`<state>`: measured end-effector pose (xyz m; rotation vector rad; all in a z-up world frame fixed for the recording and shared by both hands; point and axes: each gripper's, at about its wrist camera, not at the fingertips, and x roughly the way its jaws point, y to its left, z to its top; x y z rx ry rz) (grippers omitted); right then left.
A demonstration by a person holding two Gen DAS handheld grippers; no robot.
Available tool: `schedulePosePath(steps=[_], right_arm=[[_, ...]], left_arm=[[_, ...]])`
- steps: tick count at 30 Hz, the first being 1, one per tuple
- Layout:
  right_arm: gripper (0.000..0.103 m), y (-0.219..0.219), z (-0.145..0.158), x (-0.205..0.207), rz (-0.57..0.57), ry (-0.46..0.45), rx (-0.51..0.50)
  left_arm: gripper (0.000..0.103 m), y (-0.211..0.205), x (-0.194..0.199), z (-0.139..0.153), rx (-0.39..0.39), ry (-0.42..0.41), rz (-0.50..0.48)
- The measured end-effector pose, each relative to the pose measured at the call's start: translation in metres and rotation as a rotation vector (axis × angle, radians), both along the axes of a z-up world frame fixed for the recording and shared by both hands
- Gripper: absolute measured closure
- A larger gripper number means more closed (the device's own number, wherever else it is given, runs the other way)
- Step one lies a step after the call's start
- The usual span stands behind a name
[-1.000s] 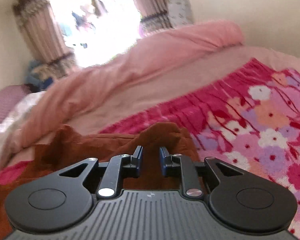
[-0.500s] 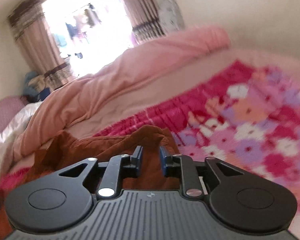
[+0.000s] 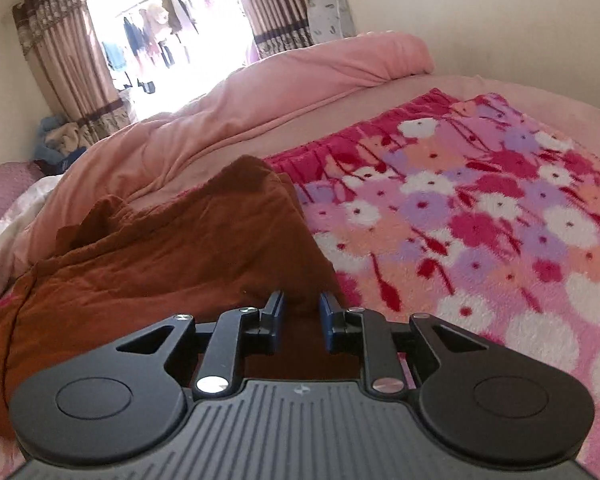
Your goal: Fold large clothes
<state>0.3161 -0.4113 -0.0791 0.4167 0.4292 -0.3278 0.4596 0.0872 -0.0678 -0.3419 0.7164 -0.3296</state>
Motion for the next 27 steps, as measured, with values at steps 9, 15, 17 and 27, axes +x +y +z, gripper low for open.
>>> schedulePosePath(steps=[9, 15, 17, 27], right_arm=[[0.074, 0.089, 0.047, -0.004, 0.102, -0.086, -0.065], [0.073, 0.191, 0.046, 0.028, 0.326, -0.063, -0.156], [0.073, 0.211, 0.039, 0.039, 0.342, -0.047, -0.172], [0.065, 0.225, 0.007, 0.065, 0.295, 0.034, -0.15]], left_arm=[[0.054, -0.002, -0.01, 0.008, 0.009, -0.006, 0.026], [0.054, 0.008, -0.018, 0.014, -0.007, -0.029, 0.062], [0.054, 0.018, -0.022, 0.016, 0.012, -0.044, 0.085], [0.05, 0.076, -0.073, 0.014, -0.243, -0.035, 0.255]])
